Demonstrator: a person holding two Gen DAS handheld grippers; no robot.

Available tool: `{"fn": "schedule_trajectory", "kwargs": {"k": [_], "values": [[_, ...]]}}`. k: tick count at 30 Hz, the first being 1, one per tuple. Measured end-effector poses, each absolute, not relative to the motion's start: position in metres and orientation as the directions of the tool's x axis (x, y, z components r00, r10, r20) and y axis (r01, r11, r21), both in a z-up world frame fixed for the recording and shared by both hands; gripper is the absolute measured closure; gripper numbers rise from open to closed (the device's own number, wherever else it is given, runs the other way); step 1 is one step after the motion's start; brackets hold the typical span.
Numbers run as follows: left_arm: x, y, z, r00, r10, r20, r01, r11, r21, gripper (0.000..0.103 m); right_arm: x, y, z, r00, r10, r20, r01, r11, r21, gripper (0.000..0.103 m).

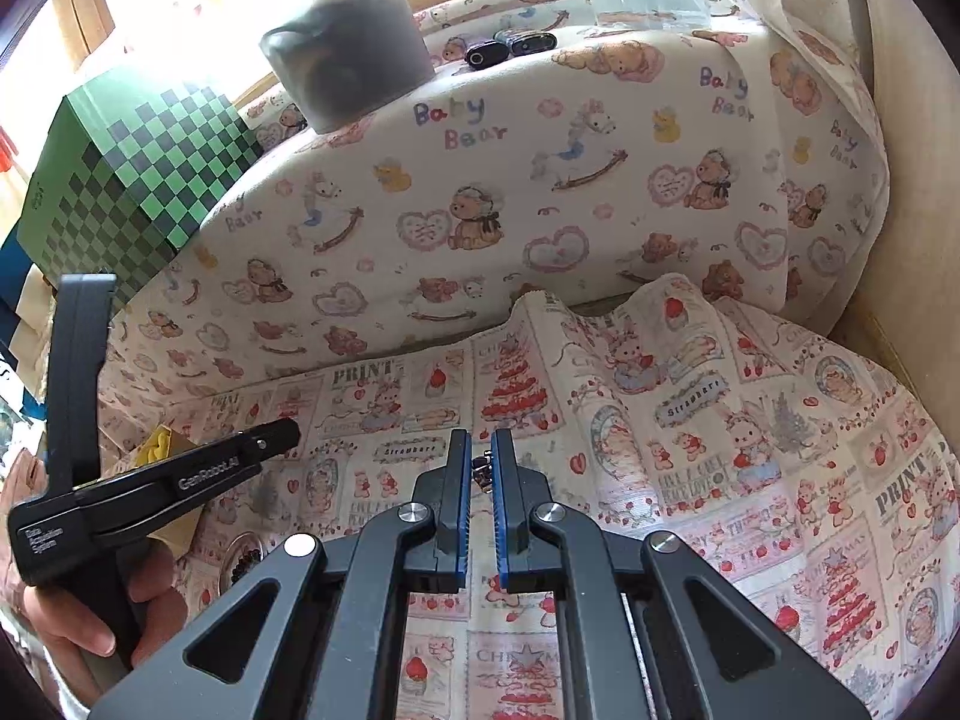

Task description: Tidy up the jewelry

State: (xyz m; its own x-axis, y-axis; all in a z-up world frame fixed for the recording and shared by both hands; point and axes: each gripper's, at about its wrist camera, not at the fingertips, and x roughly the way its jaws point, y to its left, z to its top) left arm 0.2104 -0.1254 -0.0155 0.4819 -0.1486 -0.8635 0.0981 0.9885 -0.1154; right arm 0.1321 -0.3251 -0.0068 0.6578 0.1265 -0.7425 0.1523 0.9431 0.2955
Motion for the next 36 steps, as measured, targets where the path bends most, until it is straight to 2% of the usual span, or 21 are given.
{"fn": "schedule_trajectory", "kwargs": {"k": [3, 9, 13, 23, 32, 36], "values": [[0.186, -0.111, 0.002, 0.522, -0.154, -0.839, 0.125, 0.987, -0.103, 0.085, 0.131, -0.32, -0.005, 0.666, 0.125, -0.736, 0.137, 0.949, 0.285, 0.096], [0.139, -0.073, 0.018, 0.556, -0.205, -0.805, 0.108, 0.979, -0.174, 0.085, 0.127, -0.307, 0.0, 0.687, 0.126, -0.716, 0.099, 0.959, 0.264, 0.096], [0.119, -0.058, 0.028, 0.619, -0.188, -0.762, 0.099, 0.982, -0.162, 0.085, 0.122, -0.297, 0.004, 0.699, 0.14, -0.702, 0.069, 0.963, 0.261, 0.096], [0.112, 0.004, 0.035, 0.713, -0.145, -0.687, 0.024, 0.983, -0.182, 0.085, 0.11, -0.278, 0.016, 0.743, 0.161, -0.65, -0.002, 0.971, 0.239, 0.096], [0.112, 0.044, 0.034, 0.743, -0.08, -0.665, -0.046, 0.984, -0.17, 0.085, 0.103, -0.25, 0.017, 0.767, 0.272, -0.581, -0.141, 0.955, 0.261, 0.096], [0.124, 0.062, 0.024, 0.741, -0.122, -0.661, -0.038, 0.974, -0.221, 0.085, 0.099, -0.238, 0.018, 0.765, 0.326, -0.555, -0.201, 0.94, 0.275, 0.096]]}}
